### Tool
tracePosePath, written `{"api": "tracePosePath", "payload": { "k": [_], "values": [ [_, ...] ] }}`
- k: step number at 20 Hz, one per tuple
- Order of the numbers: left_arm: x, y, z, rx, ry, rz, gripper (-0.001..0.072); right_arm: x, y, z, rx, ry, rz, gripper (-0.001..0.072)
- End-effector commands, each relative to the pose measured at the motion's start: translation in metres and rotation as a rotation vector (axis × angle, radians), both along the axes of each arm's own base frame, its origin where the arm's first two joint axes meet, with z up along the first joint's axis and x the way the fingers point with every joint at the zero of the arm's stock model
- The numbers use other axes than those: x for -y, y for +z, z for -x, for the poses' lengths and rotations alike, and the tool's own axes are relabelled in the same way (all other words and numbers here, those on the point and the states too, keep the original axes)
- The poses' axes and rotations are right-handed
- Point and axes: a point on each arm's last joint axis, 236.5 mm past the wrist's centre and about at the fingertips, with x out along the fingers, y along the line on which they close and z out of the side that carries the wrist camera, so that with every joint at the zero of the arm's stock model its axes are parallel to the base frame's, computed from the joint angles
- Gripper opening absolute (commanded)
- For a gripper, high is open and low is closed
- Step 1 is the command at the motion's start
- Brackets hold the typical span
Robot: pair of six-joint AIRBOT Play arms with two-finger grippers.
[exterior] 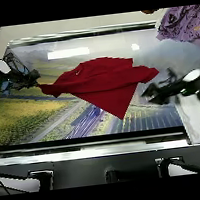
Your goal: Fold the clothes and pants, and hang the long-sleeved shirts on hangers.
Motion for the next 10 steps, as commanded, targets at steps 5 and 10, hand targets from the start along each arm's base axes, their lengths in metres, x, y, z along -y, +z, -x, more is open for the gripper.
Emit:
{"api": "tracePosePath", "payload": {
  "k": [5,10],
  "values": [
    [0.000,-0.001,0.000,-0.002,0.000,0.000,0.0017,-0.096,-0.048,0.034,-0.028,0.036,0.018,0.0552],
    [0.000,-0.001,-0.001,0.000,0.000,0.000,0.0017,-0.110,-0.063,0.030,-0.086,-0.017,-0.061,0.0537]
  ]
}}
